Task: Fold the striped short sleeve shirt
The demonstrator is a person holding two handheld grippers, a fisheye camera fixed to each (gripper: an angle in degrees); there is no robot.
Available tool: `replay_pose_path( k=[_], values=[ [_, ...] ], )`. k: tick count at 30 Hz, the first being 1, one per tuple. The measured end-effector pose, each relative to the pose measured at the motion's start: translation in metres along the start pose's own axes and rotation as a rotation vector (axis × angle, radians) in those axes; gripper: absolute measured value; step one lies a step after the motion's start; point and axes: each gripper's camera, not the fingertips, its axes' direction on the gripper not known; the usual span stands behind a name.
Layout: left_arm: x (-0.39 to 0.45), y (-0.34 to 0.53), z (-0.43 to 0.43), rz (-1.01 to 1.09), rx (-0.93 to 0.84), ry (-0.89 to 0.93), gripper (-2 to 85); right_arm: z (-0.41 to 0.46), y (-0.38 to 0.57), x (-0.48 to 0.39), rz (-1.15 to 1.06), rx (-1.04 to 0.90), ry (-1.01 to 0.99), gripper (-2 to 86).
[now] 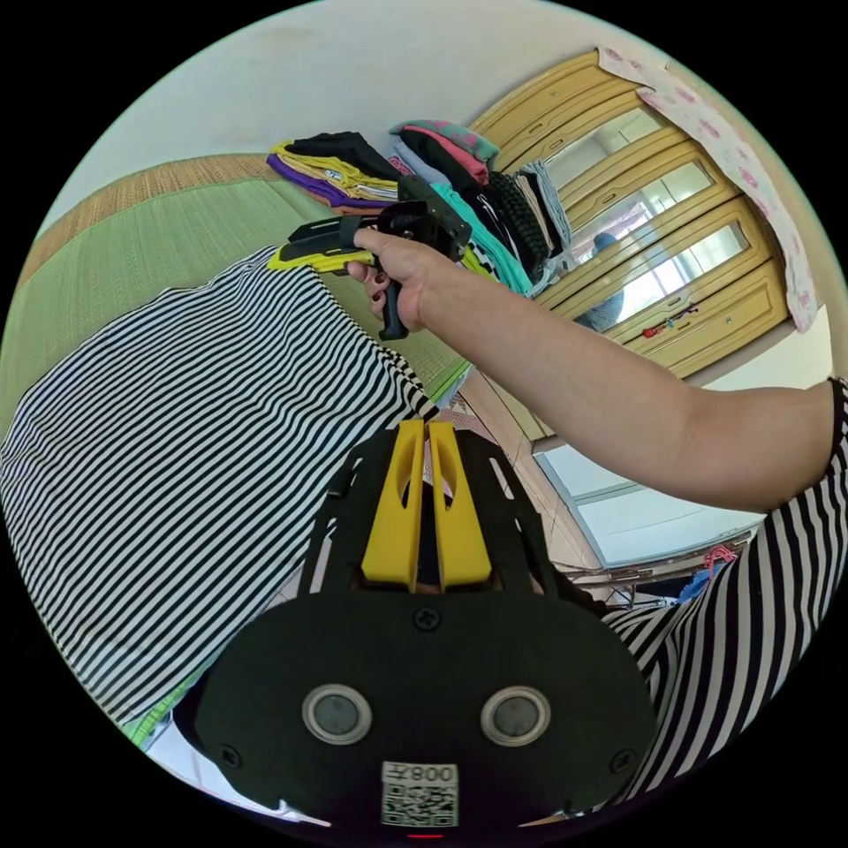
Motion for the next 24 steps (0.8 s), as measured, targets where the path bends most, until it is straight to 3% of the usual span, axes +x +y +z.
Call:
replay_pose_path(
  k=[24],
  values=[
    [-0.2,0.298,0.051,-0.243,0.256,0.016,0.7,0.018,0.02,-0.212,-0.127,0.003,-0.09,1.5]
  ],
)
